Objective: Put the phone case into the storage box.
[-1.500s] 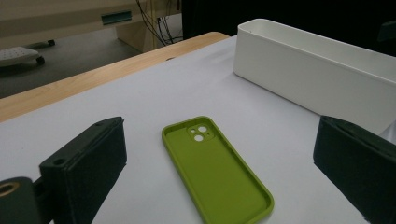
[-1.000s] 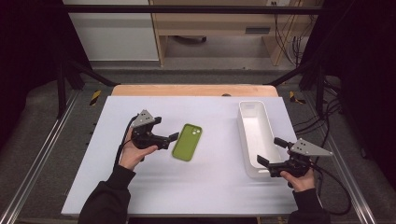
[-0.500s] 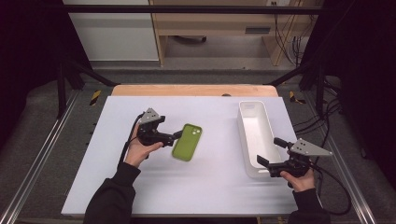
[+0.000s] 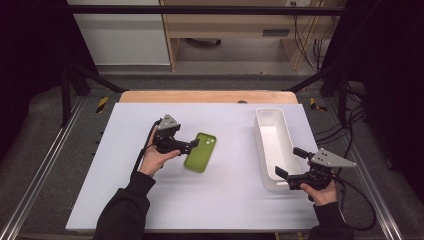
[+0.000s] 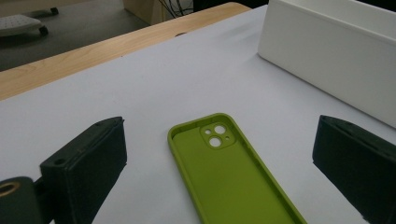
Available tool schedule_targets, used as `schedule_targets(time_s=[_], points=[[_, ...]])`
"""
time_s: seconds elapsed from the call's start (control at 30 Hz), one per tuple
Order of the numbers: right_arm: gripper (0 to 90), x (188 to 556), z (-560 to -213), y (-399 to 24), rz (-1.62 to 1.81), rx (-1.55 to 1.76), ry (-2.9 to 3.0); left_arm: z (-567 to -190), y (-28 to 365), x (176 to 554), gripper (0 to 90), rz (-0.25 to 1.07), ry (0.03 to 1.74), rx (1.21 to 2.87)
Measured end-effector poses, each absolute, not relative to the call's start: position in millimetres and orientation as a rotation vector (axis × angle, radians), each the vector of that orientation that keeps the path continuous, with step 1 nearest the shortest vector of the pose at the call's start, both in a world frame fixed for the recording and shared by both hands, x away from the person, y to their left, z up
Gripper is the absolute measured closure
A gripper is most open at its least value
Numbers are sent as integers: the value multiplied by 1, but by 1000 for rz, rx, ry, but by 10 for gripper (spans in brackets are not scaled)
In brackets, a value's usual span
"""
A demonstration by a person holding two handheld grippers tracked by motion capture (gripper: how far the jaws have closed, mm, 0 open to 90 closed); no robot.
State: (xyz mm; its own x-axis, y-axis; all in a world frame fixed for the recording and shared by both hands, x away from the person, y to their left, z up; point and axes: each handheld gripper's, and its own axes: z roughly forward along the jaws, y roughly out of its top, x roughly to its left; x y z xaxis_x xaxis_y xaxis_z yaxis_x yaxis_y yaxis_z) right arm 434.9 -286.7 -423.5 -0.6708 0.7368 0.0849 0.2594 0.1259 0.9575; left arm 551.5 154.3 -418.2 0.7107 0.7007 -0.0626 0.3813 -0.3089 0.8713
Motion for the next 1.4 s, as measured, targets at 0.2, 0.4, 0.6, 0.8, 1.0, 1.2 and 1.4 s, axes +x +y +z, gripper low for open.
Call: schedule_targets(time_s=[0.2,0.4,0.6,0.8,1.0,1.2,1.4], points=[[6,435,-423,-287,1565,959,2000,-426,150,556,28,394,852,1957],[6,435,-423,-286,1566,960,2000,-435,146,560,33,375,881,1983],[6,435,-423,-287,1568,960,2001,-440,143,561,34,373,891,2015],[6,435,-423,-286,1565,960,2002,-447,141,562,38,359,914,2034],[6,435,-423,-286,1566,962,2002,-455,141,564,49,363,939,2067],[6,435,-423,-286,1564,961,2001,-459,140,564,88,367,969,2089],[6,435,-423,-287,1564,963,2001,-462,141,563,116,357,1016,2124]])
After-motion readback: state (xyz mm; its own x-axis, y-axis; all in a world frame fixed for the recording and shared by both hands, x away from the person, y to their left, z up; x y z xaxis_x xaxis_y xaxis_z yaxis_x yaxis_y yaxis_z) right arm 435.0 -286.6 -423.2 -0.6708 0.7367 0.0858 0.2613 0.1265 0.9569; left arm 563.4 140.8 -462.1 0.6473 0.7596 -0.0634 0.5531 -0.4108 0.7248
